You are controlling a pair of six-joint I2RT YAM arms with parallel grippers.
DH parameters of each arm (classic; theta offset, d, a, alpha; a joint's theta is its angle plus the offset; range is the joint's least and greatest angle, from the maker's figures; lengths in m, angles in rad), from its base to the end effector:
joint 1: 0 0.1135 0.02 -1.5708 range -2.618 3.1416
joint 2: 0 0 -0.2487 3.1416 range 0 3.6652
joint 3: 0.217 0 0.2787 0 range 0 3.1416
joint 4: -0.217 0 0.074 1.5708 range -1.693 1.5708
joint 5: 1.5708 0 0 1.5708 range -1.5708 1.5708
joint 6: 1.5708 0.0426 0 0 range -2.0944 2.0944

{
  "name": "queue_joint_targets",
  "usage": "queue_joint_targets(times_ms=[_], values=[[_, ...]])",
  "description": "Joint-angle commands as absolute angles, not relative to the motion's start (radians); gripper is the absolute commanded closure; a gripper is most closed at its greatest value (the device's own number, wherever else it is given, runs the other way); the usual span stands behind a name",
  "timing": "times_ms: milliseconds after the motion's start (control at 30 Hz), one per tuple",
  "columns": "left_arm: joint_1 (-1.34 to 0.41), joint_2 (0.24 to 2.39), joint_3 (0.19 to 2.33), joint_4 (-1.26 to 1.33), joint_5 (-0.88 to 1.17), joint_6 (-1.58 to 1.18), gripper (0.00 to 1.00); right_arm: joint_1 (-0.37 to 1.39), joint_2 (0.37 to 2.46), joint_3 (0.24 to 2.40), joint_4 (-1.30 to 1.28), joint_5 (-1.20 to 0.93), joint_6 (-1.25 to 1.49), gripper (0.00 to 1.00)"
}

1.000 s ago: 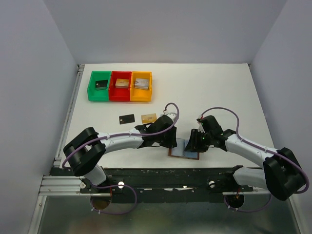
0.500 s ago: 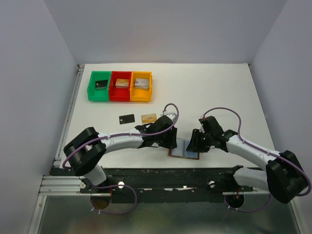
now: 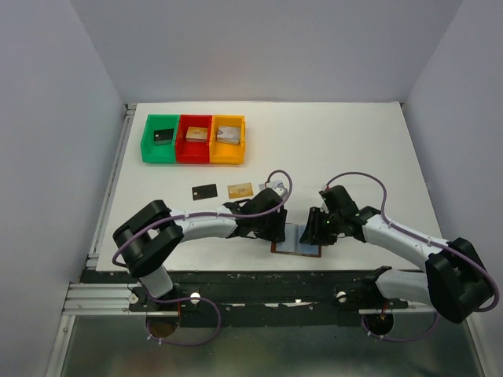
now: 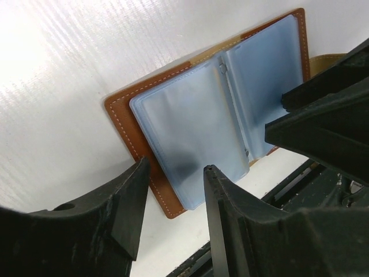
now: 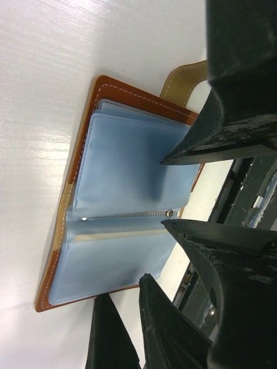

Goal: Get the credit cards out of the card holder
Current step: Remove the credit card from the card holder.

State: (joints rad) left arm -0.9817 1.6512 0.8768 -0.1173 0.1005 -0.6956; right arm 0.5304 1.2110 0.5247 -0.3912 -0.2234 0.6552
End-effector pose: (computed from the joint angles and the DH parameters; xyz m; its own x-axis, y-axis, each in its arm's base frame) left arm 0.1907 -0.2930 0.1234 -0.8845 0.1760 -0.4321 0.3849 0.7988 -0.4624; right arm 0.1986 0.1274 0.1185 -0.9582 0.1269 -0.2566 0.0000 0.8964 0.4433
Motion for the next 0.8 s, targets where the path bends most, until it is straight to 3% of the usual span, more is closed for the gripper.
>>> queue_joint_targets(times_ms=[0, 467, 767], values=[[-0.977, 1.669, 0.897, -0.066, 0.169, -0.690, 0.46, 0.535, 1.255, 0.502, -0.448, -0.158, 0.635, 0.49], [-0.962, 1.643, 0.824, 0.159, 0.307, -0.724, 0.48, 0.535, 1.250, 0.499, -0.445, -0.161, 0.635, 0.49], [-0.962, 1.654, 0.830, 0.143, 0.301, -0.724, 0.54, 0.535, 1.219, 0.489, -0.440, -0.166, 0.644, 0.48]])
